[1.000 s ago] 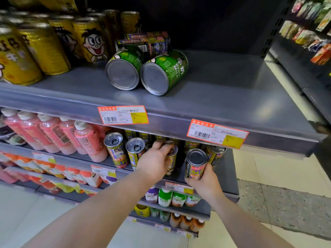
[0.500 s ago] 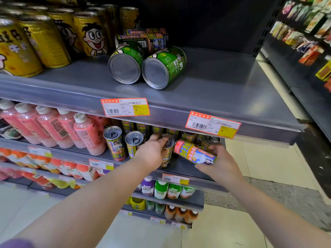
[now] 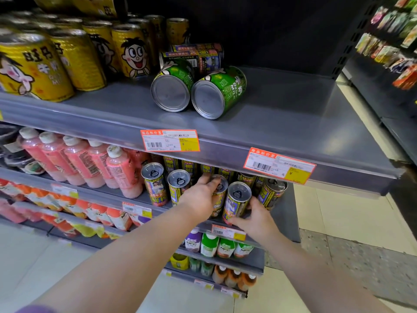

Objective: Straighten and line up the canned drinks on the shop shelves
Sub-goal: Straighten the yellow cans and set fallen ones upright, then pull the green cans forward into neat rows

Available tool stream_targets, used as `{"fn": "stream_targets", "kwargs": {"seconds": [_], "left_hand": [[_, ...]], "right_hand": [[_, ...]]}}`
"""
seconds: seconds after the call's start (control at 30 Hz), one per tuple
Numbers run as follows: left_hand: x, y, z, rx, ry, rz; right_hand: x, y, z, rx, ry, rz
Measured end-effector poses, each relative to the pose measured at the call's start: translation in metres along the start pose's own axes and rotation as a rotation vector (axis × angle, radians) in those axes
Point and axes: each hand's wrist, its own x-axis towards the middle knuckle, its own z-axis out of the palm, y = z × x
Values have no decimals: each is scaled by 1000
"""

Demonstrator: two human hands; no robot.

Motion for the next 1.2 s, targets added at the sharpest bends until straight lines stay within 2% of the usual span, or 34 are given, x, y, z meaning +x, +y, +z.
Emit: {"fn": "stream_targets", "kwargs": {"seconds": [0.13, 0.27, 0.37, 0.47, 0.57, 0.77, 0.9, 1.0, 1.07, 1.13, 1.2], "left_hand": [[-1, 2, -1, -7, -4, -9], [-2, 8, -4, 5, -27, -43], [-2, 17, -12, 47, -66, -95], [-10, 31, -25, 115, -20, -84], [-28, 44, -42, 130, 60, 55], [-78, 60, -102, -2, 198, 394], [-82, 54, -158, -218, 404, 478], [-62, 41, -203, -194, 592, 413], [-44, 29, -230, -106, 669, 278], [-23, 17, -251, -45, 600, 43], [-5, 12, -265, -55, 459, -131]], "right_hand": [[5, -5, 3, 4, 45, -27], [9, -9, -2, -72, 15, -5], [7, -14, -8, -29, -59, 47], [-4, -25, -26, -116, -40, 0], [-27, -49, -53, -317, 1, -164], [-82, -107, -98, -364, -83, -424], [-98, -162, -127, -341, 63, -521], [-77, -199, -142, -215, 277, -517], [-48, -218, -152, -235, 400, -392], [-22, -234, -162, -358, 398, -180], [-11, -250, -162, -385, 258, 31]]}}
